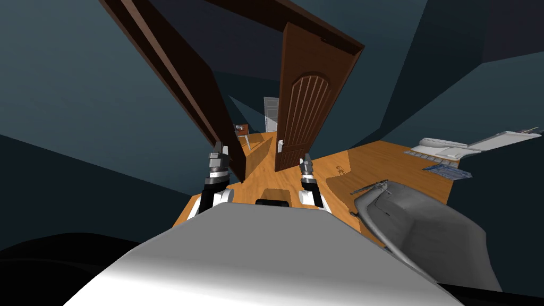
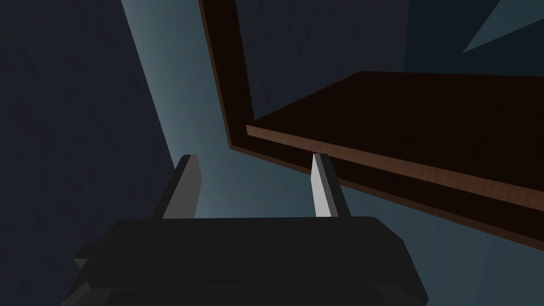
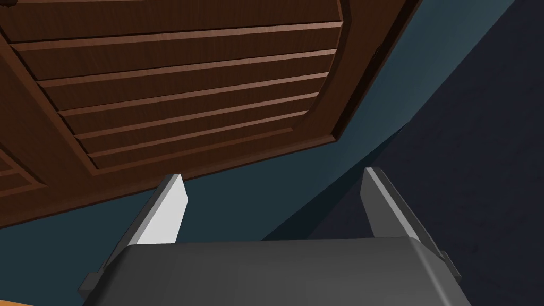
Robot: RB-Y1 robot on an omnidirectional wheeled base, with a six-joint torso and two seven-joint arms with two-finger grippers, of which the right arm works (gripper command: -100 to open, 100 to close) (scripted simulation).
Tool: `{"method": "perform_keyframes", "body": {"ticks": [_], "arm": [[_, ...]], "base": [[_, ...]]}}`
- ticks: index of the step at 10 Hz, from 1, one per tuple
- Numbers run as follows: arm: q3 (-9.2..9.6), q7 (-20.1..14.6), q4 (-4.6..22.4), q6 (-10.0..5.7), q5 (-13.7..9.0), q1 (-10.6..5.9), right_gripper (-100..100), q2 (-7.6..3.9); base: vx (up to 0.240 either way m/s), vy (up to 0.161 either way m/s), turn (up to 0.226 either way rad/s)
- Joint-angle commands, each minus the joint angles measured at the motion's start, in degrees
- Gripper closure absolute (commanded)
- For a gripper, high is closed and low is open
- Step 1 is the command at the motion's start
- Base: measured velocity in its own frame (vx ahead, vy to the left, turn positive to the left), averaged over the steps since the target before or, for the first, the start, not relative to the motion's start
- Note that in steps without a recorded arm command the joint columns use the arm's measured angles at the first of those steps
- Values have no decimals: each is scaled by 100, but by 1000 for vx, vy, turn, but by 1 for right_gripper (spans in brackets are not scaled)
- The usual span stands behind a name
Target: Push the door open
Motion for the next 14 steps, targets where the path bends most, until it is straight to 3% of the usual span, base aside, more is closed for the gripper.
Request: {"method": "perform_keyframes", "body": {"ticks": [1, 2, 3, 4, 5, 6, 7, 8, 9, 10, 11, 12, 13, 14], "arm": [[6, -76, 286, 1, -26, -184, -100, -79], [17, -141, 433, -19, -46, -362, -100, -144], [17, -141, 586, -19, -46, -362, -100, -144], [28, -206, 793, -39, -66, -542, -100, -210], [28, -206, 880, -39, -66, -542, -100, -210], [40, -274, 1090, -59, -88, -728, -100, -276], [40, -274, 1182, -59, -88, -728, -100, -276], [52, -344, 1370, -80, -110, -920, -100, -344], [52, -344, 1495, -80, -110, -920, -100, -344], [63, -414, 1671, -101, -132, -1113, -100, -411], [63, -414, 1808, -101, -132, -1113, -100, -411], [76, -486, 2045, -122, -154, -1311, -100, -478], [76, -486, 2130, -122, -154, -1311, -100, -478], [88, -558, 2313, -144, -177, -1509, -100, -546]], "base": [[35, -22, 77], [62, -41, 127], [57, -34, 39], [54, -23, 71], [42, -19, 37], [47, -18, 79], [38, -19, 54], [42, -26, 77], [38, -31, 50], [47, -27, 78], [43, -25, 53], [59, -28, 92], [47, -30, 46], [52, -37, 78]]}}
